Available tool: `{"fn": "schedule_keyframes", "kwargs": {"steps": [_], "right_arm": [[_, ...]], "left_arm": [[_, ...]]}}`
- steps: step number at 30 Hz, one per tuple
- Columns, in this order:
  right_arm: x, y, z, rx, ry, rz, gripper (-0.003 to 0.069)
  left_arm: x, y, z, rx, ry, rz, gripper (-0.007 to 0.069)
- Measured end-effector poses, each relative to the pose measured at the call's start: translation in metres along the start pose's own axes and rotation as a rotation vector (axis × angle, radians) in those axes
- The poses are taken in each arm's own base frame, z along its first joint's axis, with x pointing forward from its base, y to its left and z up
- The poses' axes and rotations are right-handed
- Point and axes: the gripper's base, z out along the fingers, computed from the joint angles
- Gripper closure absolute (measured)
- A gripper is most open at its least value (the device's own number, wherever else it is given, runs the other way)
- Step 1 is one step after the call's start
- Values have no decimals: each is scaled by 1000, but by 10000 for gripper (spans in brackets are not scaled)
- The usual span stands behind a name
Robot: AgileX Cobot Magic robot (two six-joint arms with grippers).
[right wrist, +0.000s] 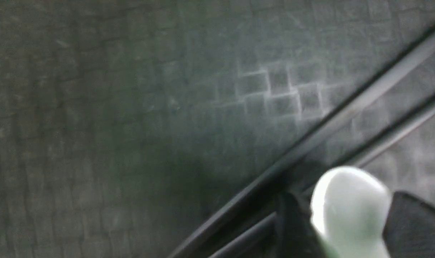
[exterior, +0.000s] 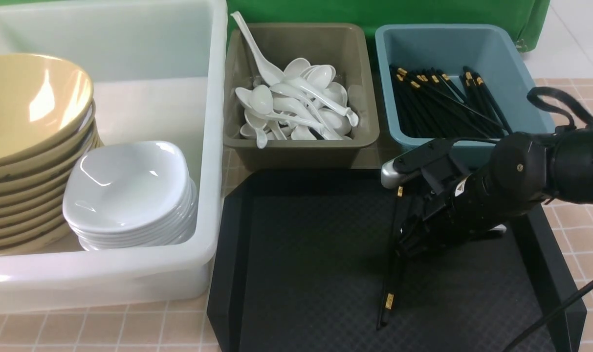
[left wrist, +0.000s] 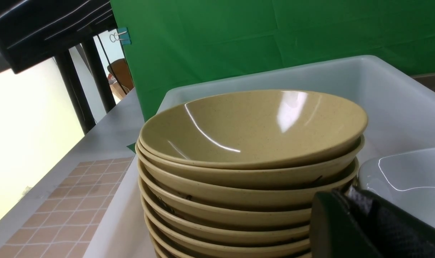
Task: On brown table put chopsticks spoon bowls plates into blue grey white boxes.
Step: 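Reach down and grasp the white spoon resting in the bowl with the right gripper, then place the white spoon into the bin of spoons with the right gripper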
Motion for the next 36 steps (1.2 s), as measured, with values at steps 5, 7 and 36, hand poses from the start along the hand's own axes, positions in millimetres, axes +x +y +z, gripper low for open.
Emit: {"fn": "schedule_keyframes", "kwargs": {"steps": [5,7,36], "right_arm": [[-2,1,-7,-4,-10,-7,531],[-3,3,-14,-21,13,-10,527],[-193,58,-47,-116,-554,-246,253]], "left_arm": [[0,0,0,0,0,0,617],[0,0,0,0,0,0,617],[-1,-1,0,6,-8,1,617]]}}
